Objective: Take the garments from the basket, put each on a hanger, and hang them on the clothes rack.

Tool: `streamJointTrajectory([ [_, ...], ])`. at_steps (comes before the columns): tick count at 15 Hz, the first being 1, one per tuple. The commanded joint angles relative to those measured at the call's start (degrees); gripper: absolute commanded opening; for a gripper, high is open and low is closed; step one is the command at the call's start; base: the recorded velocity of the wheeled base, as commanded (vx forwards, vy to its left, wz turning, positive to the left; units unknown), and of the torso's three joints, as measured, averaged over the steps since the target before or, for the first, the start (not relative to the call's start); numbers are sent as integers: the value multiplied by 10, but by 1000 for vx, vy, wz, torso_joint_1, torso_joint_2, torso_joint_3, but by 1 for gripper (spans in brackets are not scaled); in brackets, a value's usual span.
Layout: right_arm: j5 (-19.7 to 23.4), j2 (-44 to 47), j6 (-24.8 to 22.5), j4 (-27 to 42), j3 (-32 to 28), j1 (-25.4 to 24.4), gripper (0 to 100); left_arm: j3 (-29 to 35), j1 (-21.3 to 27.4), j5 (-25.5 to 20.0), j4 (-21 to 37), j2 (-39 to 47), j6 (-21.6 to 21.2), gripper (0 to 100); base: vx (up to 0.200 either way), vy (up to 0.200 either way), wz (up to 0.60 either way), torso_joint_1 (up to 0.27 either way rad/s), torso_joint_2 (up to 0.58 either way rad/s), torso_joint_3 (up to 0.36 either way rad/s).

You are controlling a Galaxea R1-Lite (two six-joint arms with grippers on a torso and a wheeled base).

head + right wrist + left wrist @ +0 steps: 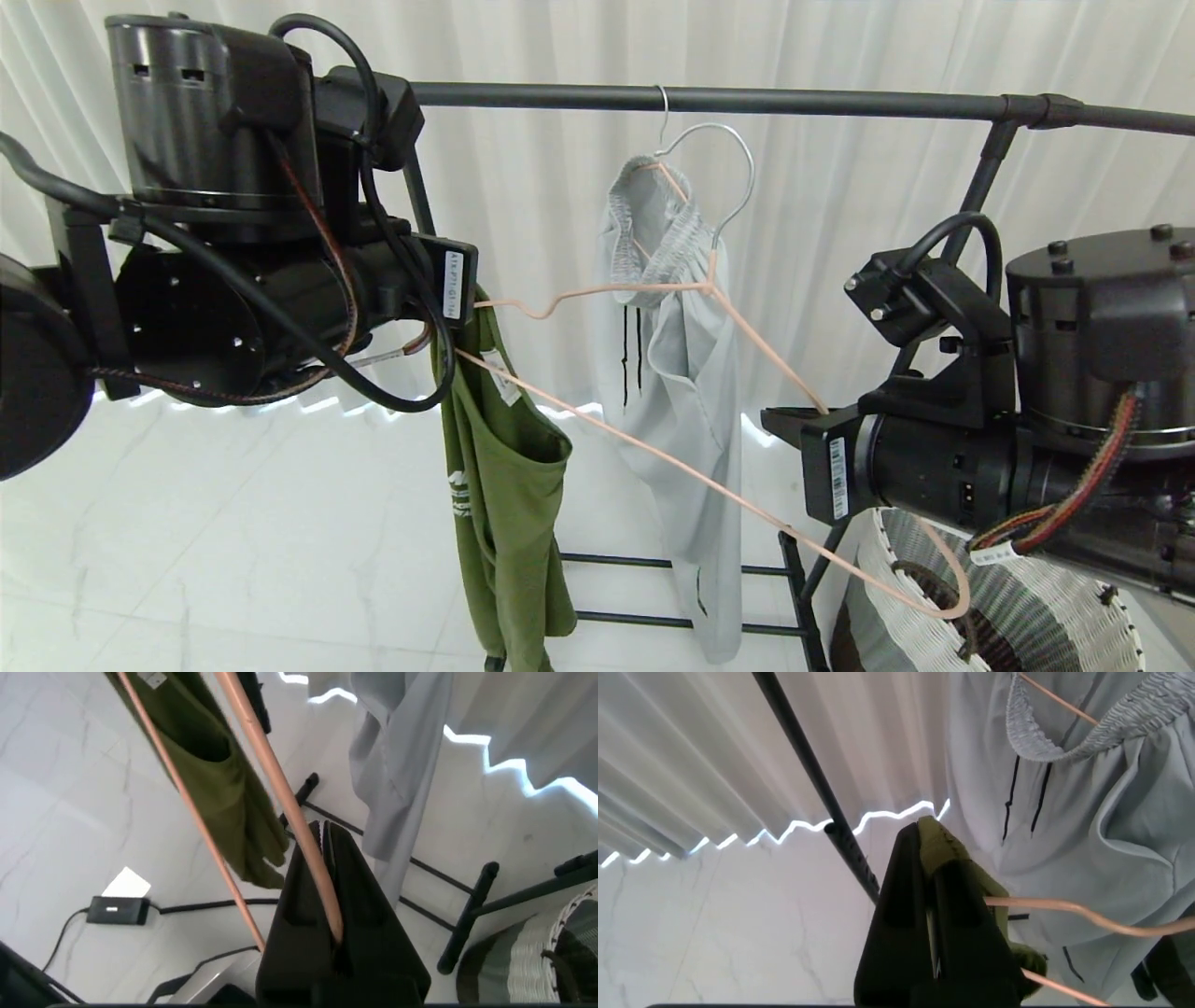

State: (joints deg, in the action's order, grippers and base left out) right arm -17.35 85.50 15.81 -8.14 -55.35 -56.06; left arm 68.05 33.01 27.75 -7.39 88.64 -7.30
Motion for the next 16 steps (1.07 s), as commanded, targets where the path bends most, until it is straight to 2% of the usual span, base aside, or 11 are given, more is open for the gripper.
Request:
streamJointTrajectory([
  [1,-1,0,0,0,0,1,0,0,1,0,0,-5,0,0,0,0,0,0,0,0],
  [5,-7,23,-1,-27,-25,-8,0,2,51,0,-1,-10,4,0,0,0,0,0,0,0],
  [8,-6,28,-1,-29,-26,-26,0,10,67,0,-1,-10,19,0,0,0,0,0,0,0],
  [13,-7,51,-1,-36,-26,-55,0,37,67,0,-1,-8,23,0,0,0,0,0,0,0],
  [16,-13,49,0,-29,-23,-52,0,38,56,0,0,-10,22,0,0,0,0,0,0,0],
])
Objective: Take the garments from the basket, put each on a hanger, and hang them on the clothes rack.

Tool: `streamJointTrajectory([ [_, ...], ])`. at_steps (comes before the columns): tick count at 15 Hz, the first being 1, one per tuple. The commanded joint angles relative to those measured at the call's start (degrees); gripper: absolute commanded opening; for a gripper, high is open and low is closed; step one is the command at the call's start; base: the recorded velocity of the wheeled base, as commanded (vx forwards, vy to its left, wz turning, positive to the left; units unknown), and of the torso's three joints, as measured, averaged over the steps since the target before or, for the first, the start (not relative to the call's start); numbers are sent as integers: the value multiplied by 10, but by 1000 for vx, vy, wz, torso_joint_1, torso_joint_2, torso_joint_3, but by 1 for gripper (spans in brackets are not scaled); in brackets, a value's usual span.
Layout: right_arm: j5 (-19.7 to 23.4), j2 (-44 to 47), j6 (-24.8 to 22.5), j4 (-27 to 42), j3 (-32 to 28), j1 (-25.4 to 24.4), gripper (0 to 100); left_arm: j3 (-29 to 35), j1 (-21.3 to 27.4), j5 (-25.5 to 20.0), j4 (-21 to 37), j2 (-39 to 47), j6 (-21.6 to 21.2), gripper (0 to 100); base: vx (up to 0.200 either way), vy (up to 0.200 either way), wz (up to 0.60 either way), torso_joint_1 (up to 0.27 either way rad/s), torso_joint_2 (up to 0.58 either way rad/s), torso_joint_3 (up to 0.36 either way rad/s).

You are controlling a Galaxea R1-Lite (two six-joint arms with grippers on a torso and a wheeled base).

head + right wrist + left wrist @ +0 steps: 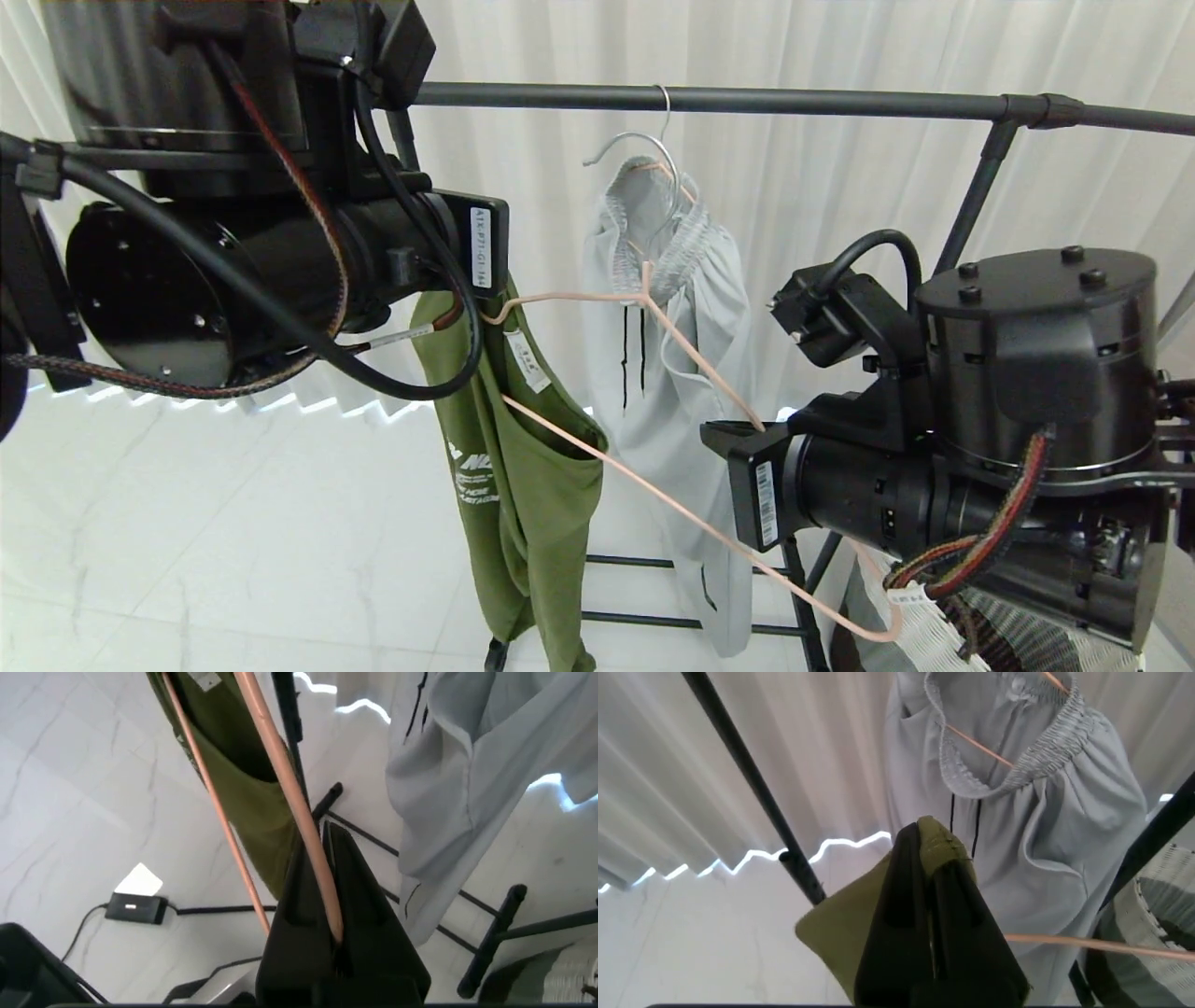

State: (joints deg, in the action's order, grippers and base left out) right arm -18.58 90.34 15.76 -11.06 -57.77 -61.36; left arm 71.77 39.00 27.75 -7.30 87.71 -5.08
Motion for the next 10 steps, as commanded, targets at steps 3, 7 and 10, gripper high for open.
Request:
streamJointTrajectory([
  [3,-24,-8,1,21,1,19,0,11,-26,0,47,-11,-2,0,0,0,0,0,0,0],
  [7,-34,-3,1,13,-13,34,0,15,-18,0,78,-25,-1,0,0,0,0,0,0,0],
  [10,-35,19,-3,-27,-34,32,0,22,14,-1,78,-22,2,0,0,0,0,0,0,0],
])
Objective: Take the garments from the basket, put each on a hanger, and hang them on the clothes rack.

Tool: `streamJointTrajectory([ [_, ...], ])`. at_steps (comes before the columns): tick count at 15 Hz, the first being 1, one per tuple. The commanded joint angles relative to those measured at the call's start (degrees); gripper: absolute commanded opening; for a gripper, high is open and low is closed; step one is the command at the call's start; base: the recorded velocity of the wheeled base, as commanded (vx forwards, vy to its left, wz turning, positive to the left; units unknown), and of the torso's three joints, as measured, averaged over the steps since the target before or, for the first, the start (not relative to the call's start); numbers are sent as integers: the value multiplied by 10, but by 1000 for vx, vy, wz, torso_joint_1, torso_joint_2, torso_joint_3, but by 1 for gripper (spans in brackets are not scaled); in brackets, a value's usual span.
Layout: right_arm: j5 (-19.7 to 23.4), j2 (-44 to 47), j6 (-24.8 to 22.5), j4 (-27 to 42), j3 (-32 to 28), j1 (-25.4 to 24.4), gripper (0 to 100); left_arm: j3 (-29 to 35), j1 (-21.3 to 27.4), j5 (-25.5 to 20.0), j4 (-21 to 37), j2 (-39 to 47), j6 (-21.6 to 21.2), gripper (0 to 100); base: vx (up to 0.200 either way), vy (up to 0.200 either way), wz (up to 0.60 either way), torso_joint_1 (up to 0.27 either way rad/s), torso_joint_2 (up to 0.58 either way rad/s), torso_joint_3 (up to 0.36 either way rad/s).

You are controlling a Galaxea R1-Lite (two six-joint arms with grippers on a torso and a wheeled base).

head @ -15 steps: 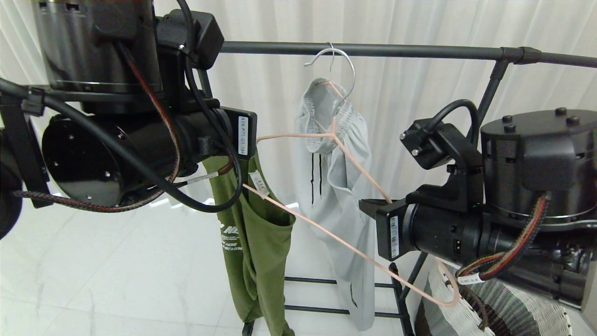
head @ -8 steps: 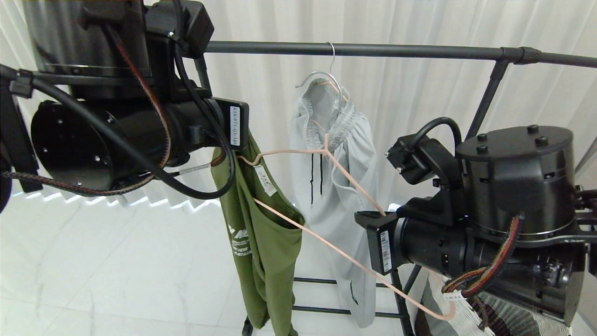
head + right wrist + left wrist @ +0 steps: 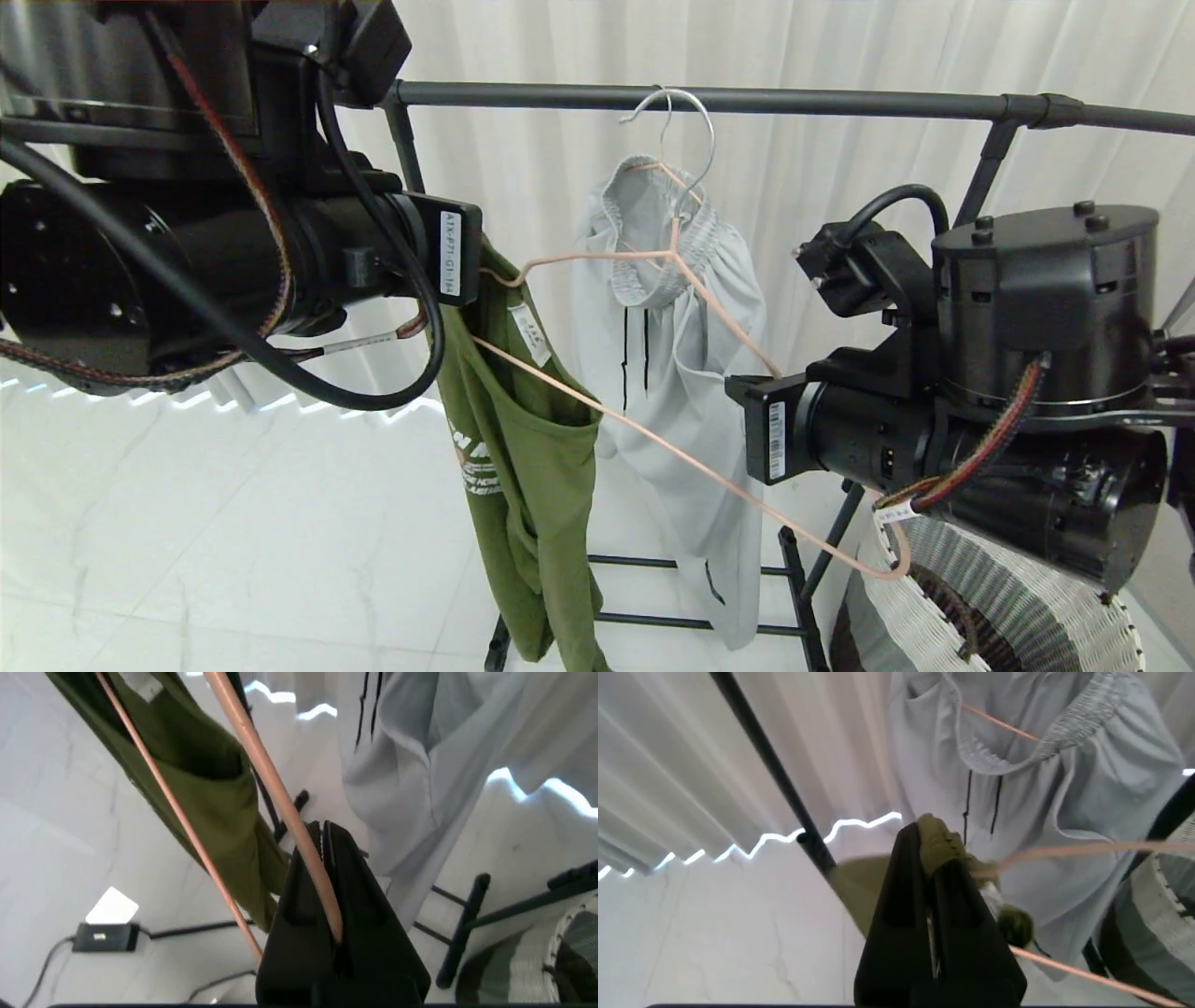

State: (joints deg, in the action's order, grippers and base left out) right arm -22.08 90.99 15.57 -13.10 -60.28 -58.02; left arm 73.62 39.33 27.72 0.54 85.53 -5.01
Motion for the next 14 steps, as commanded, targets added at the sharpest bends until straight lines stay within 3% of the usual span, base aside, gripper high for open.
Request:
streamJointTrajectory([
  [1,1,19,-3,-10,-12,-5,0,9,22,0,0,2,4,0,0,0,0,0,0,0],
  [14,12,101,-5,-12,-110,-47,0,52,99,-1,-1,10,32,0,0,0,0,0,0,0],
])
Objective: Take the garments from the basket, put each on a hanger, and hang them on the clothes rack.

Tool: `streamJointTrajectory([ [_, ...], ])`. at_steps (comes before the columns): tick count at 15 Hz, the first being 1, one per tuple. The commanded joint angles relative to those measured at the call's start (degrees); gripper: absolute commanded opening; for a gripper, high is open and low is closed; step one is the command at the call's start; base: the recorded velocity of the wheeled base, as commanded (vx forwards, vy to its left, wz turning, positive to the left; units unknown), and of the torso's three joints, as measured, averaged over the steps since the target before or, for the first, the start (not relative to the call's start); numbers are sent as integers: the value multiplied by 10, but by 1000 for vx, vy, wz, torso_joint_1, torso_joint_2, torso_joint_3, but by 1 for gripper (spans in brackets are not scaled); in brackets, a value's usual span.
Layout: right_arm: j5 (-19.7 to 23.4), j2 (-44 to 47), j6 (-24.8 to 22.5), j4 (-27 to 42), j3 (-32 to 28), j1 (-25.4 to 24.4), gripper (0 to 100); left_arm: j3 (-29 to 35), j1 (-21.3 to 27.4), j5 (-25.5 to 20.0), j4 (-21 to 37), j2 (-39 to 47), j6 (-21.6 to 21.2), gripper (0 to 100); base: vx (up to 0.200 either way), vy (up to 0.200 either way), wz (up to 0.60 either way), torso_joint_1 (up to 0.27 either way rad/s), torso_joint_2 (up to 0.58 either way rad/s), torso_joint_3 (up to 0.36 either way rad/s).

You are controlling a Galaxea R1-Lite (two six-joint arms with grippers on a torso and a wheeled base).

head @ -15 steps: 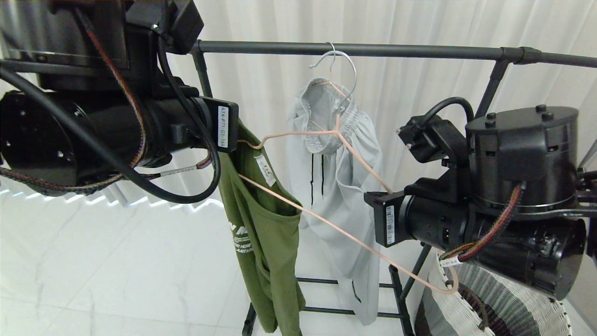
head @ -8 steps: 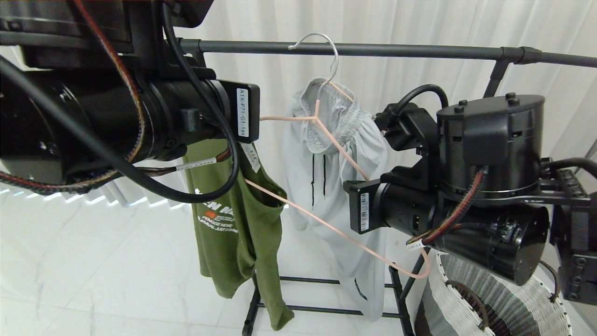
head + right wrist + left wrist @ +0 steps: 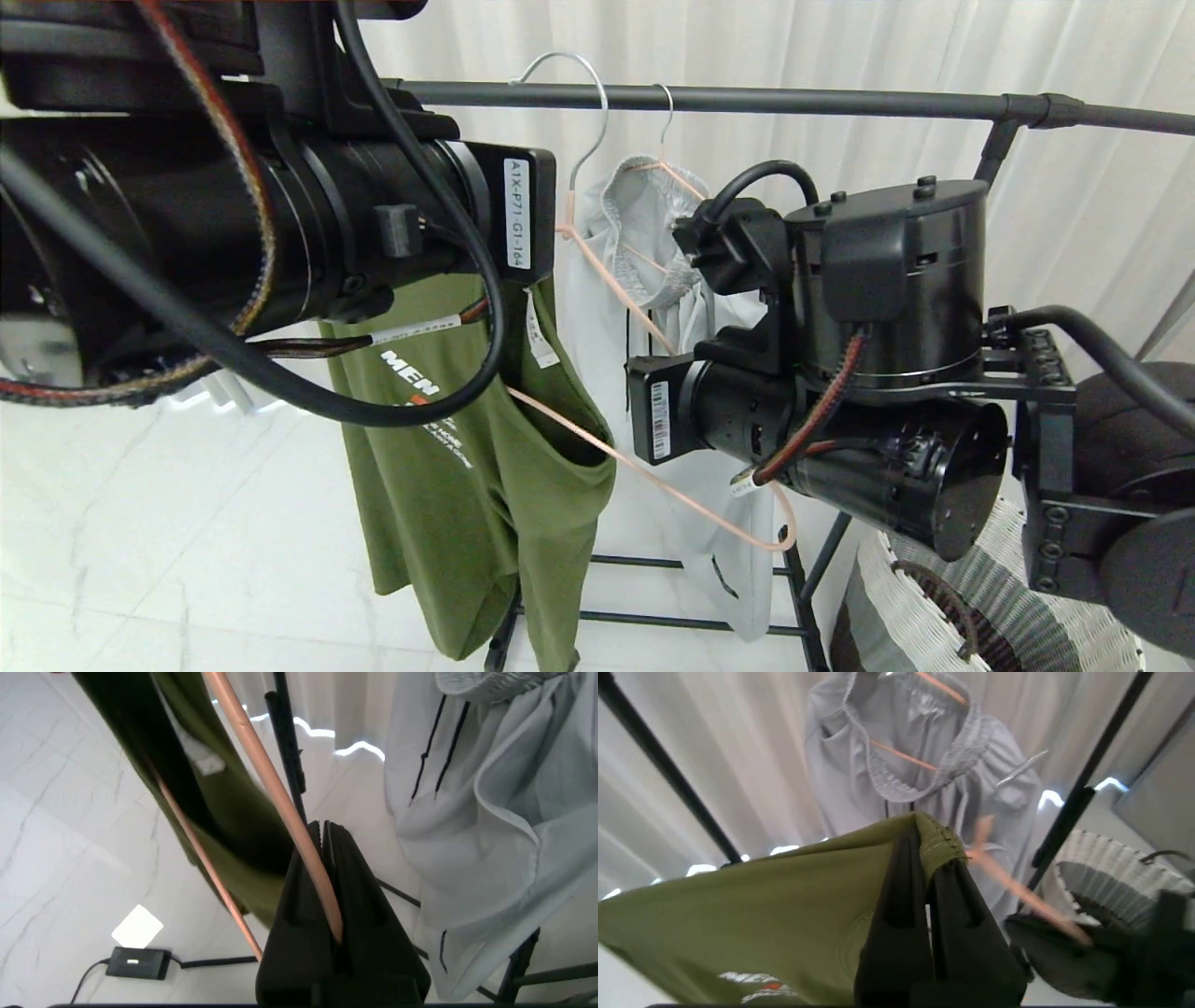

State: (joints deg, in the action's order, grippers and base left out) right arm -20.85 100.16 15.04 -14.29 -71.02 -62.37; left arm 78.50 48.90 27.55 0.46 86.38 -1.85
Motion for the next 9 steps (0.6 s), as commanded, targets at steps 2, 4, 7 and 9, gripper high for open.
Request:
streamJointTrajectory([
  [2,3,14,-2,0,-4,-7,0,17,4,0,1,5,1,0,0,0,0,0,0,0],
  [4,4,17,-2,0,-11,-7,0,18,9,0,1,6,2,0,0,0,0,0,0,0],
  [7,3,16,-2,0,-13,-7,0,13,12,0,1,3,8,0,0,0,0,0,0,0],
  [9,0,8,-3,0,-11,-3,0,-3,12,-1,1,-9,6,0,0,0,0,0,0,0],
])
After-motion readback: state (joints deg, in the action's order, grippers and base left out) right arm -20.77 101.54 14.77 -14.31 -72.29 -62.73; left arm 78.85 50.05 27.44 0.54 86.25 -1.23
